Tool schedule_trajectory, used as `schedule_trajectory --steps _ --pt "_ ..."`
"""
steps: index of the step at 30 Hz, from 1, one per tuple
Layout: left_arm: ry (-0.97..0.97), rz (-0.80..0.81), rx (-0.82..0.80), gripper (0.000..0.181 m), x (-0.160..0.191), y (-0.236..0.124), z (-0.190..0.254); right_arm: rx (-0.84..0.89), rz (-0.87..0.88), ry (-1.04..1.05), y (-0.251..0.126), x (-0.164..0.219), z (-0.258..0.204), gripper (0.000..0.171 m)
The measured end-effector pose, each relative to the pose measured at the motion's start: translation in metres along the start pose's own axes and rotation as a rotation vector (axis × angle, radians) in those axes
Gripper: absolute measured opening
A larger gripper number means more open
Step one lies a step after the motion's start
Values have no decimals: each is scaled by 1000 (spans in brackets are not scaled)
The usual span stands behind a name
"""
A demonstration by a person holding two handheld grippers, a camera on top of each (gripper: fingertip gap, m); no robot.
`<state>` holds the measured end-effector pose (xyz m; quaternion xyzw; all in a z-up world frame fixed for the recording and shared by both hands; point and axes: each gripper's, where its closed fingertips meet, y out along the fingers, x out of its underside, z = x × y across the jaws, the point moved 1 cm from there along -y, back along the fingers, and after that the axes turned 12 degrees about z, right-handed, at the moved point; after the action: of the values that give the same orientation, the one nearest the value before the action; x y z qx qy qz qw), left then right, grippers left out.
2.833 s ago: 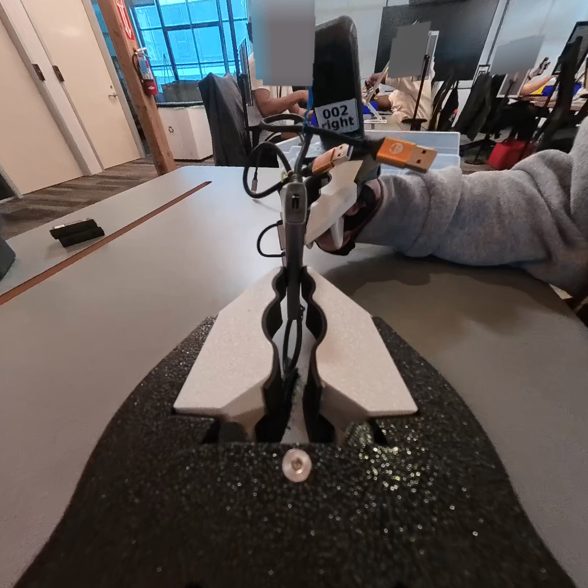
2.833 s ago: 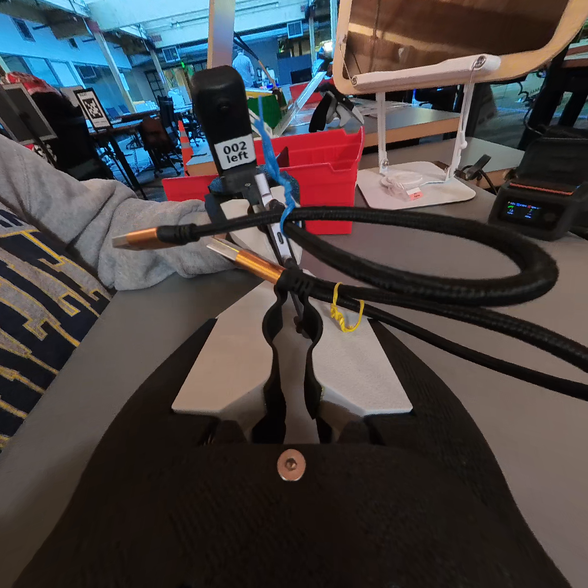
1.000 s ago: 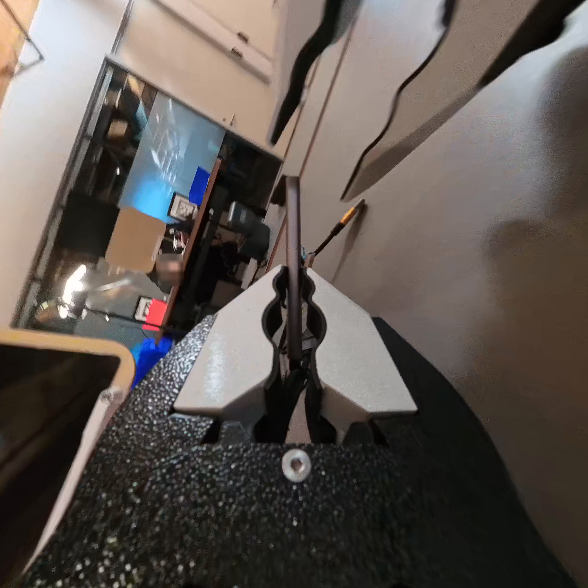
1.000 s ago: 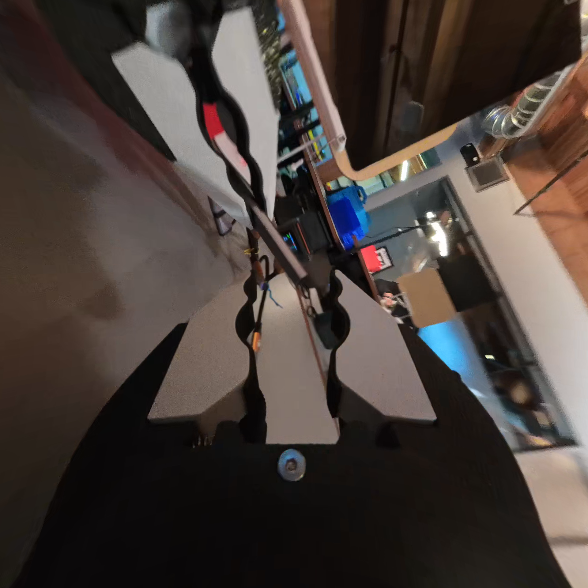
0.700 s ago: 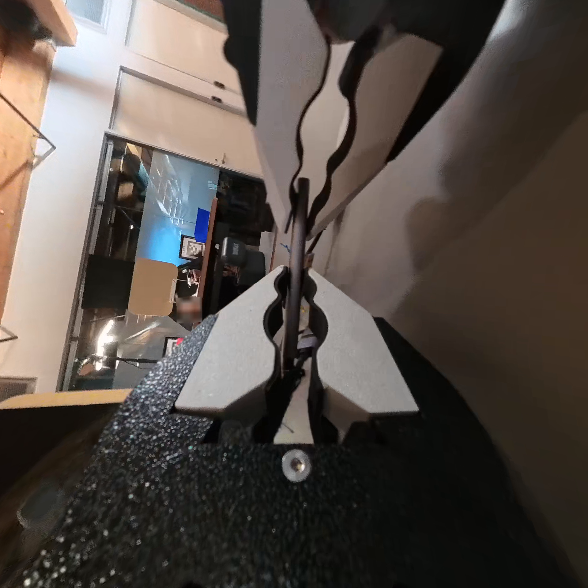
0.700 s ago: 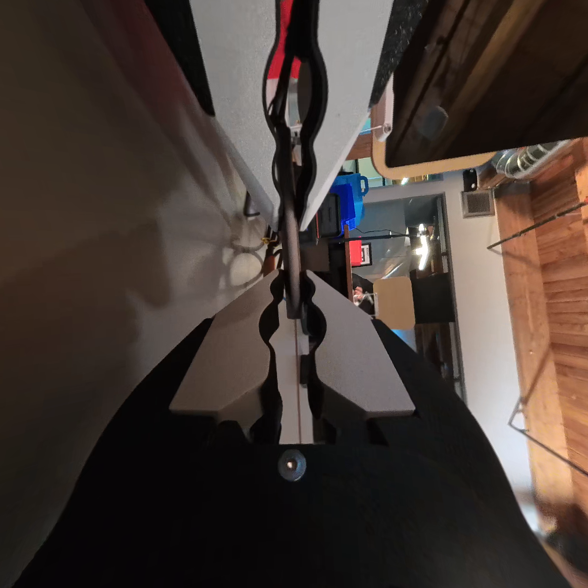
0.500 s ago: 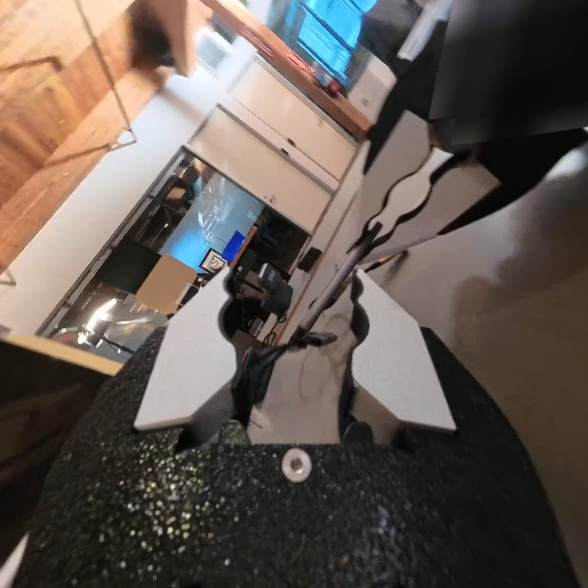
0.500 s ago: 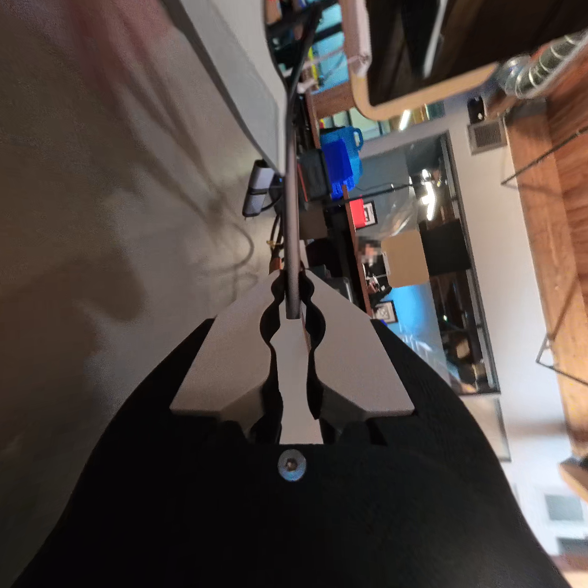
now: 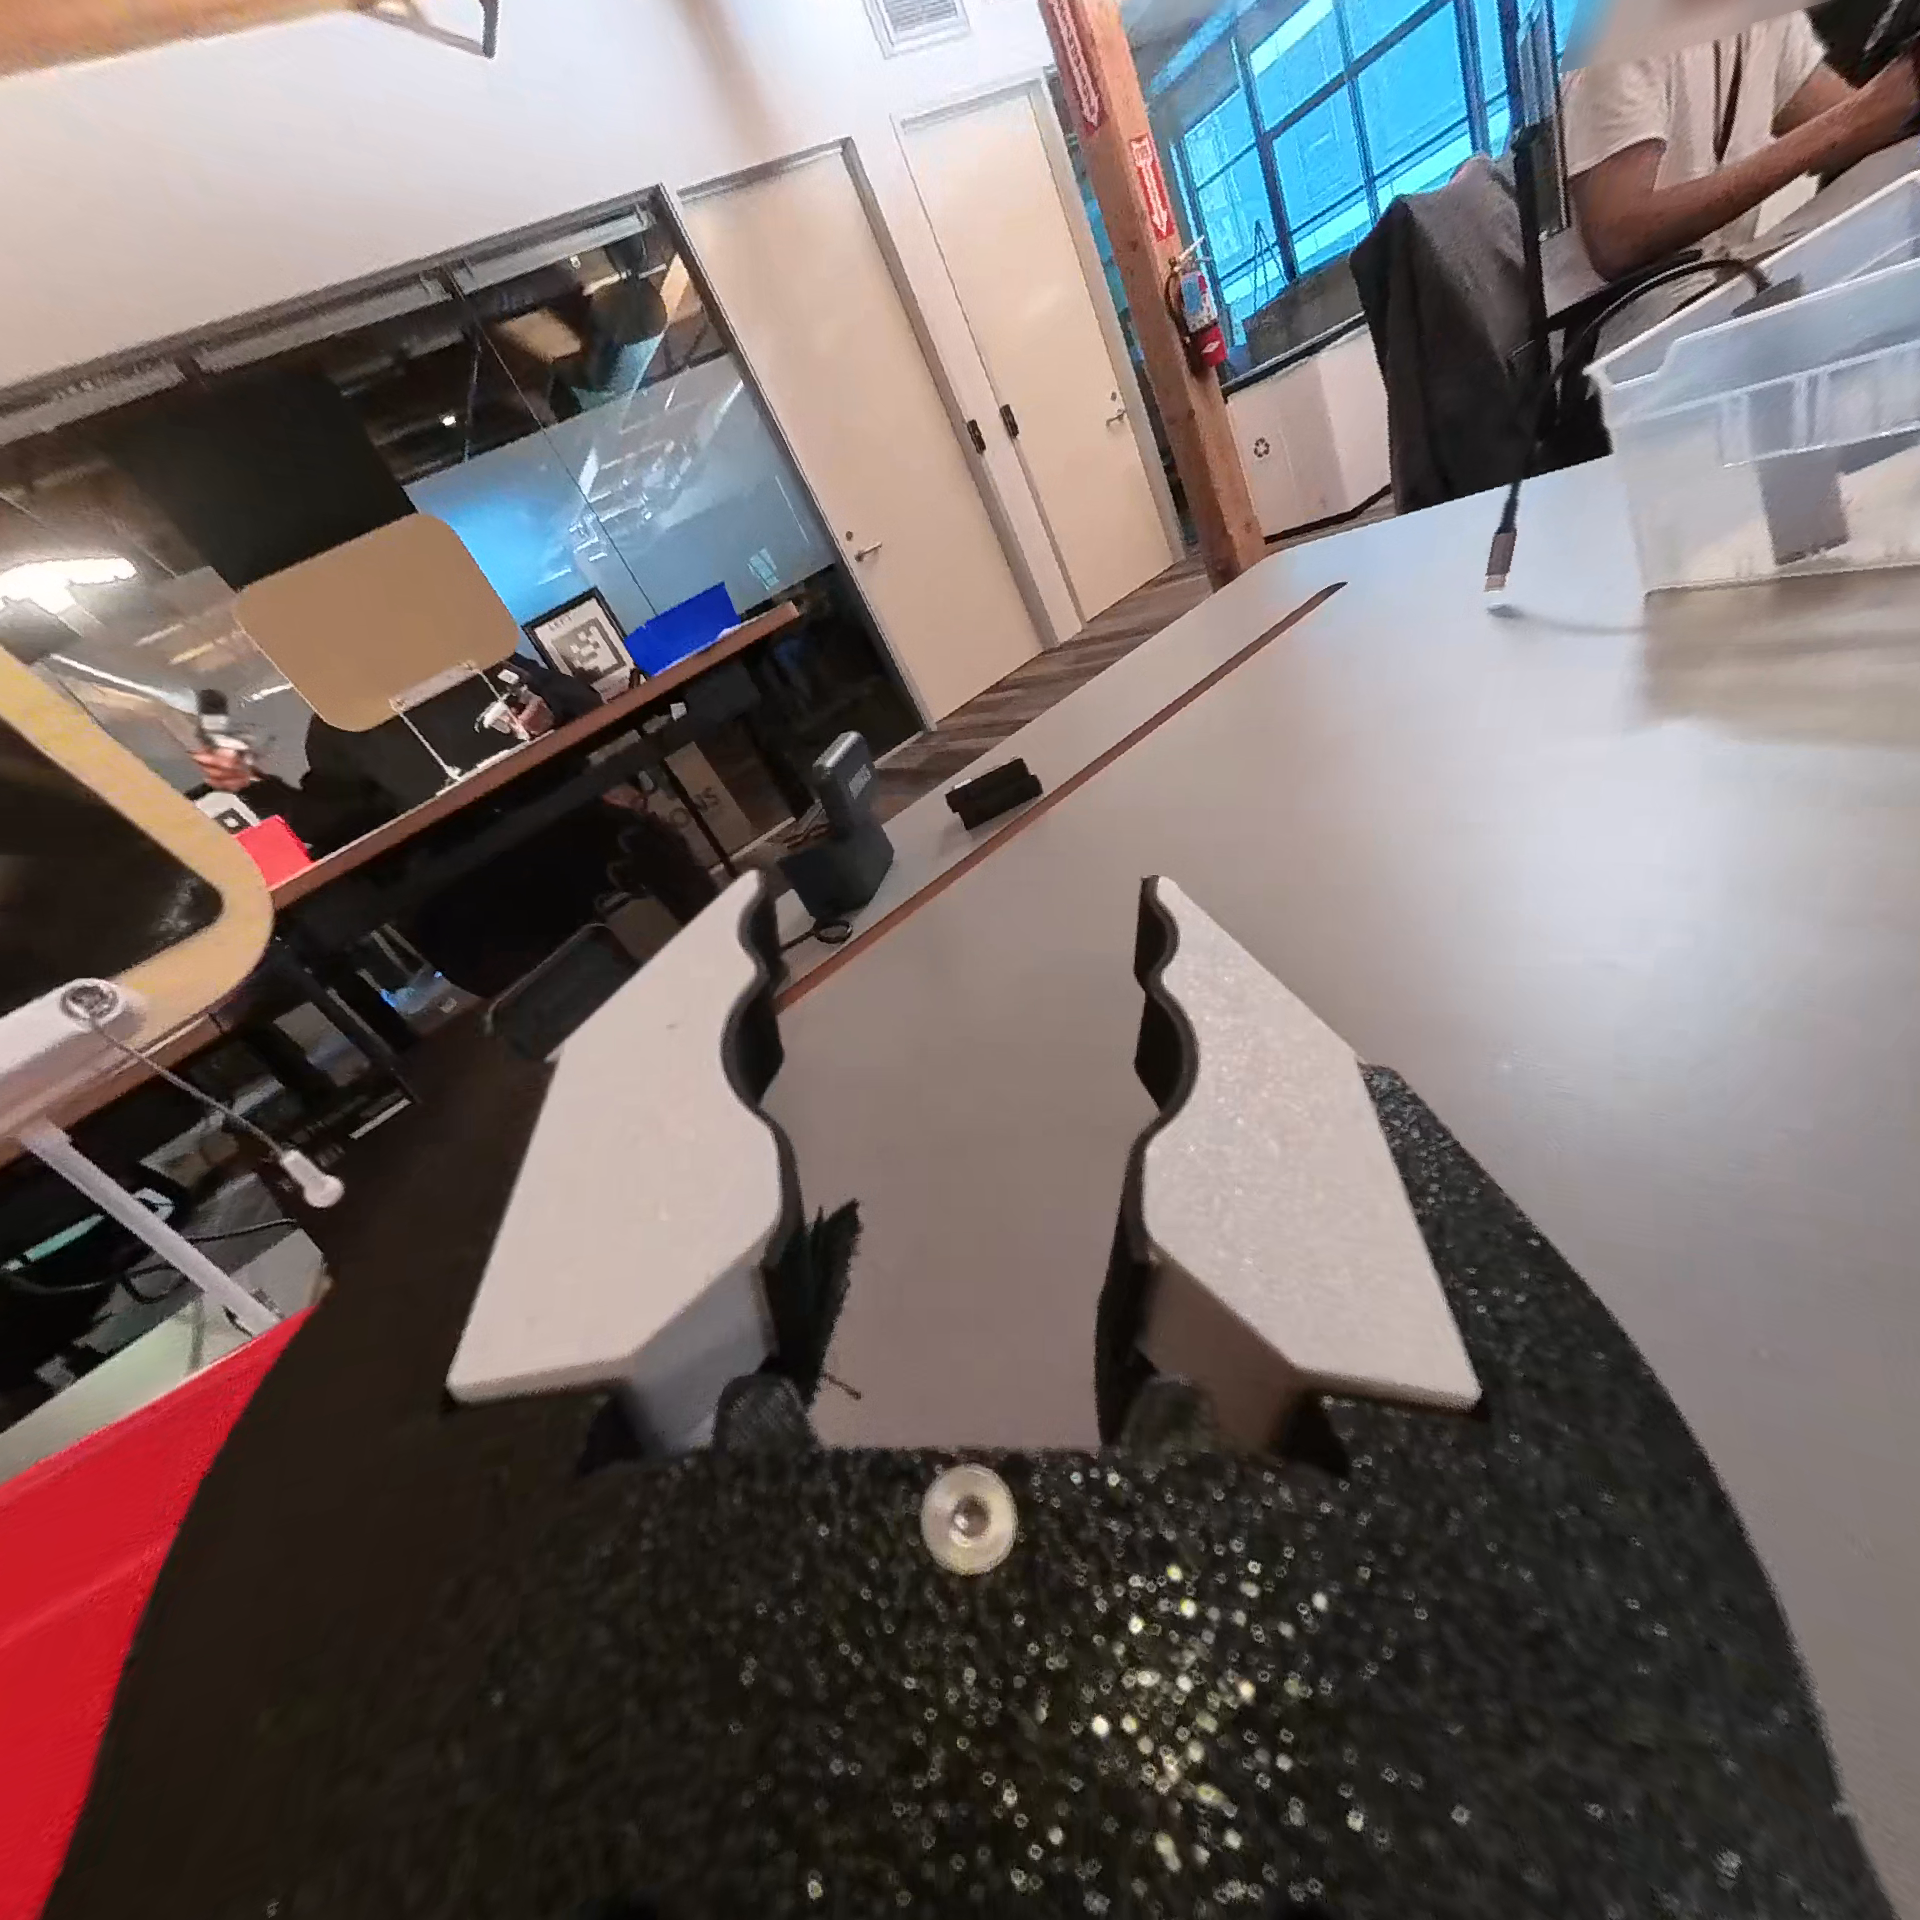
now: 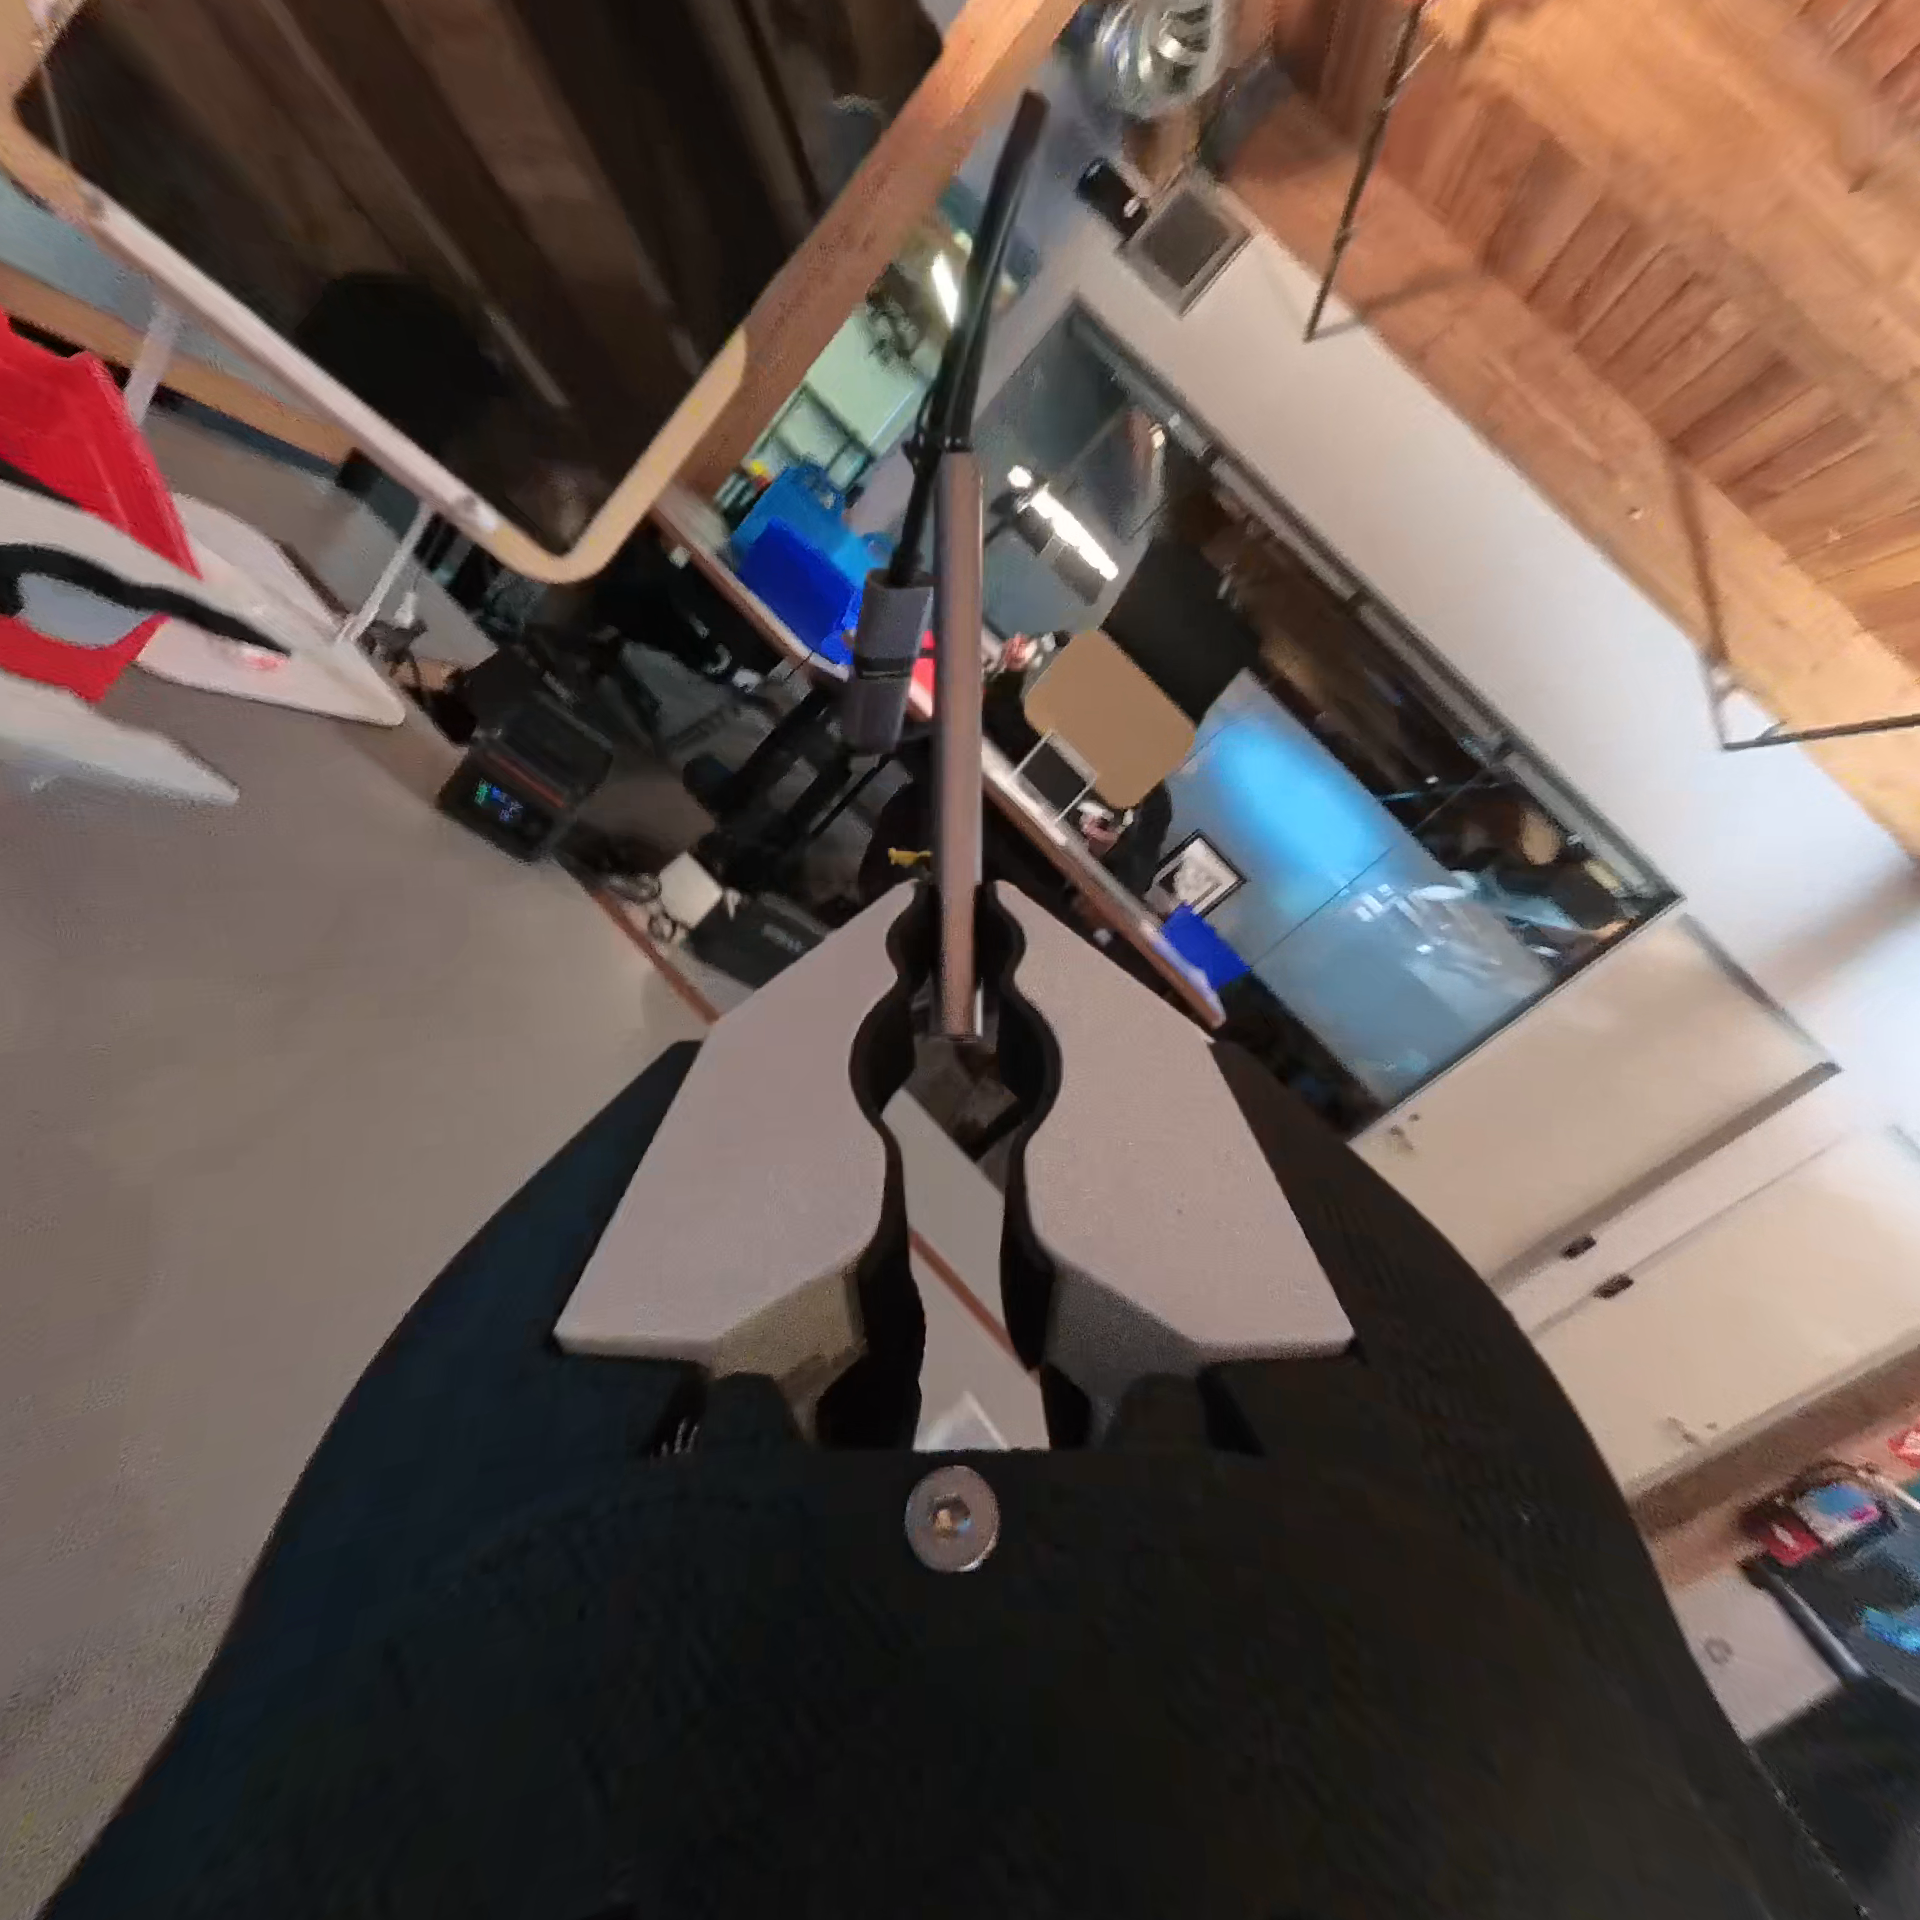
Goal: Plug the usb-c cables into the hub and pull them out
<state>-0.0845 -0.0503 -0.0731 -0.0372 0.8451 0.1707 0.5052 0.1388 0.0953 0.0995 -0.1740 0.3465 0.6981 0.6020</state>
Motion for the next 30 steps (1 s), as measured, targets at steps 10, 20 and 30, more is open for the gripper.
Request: schedule_trajectory --steps 10,20,30 --pt "-142 -27 25 57 9 0 -4 -180 -266 77 -97 118 101 7" --pt "-240 -42 28 54 18 6 -6 -475 -951 333 -135 250 65 7" --pt "-259 -67 67 52 21 2 -2 -445 -1442 226 -136 304 83 34"
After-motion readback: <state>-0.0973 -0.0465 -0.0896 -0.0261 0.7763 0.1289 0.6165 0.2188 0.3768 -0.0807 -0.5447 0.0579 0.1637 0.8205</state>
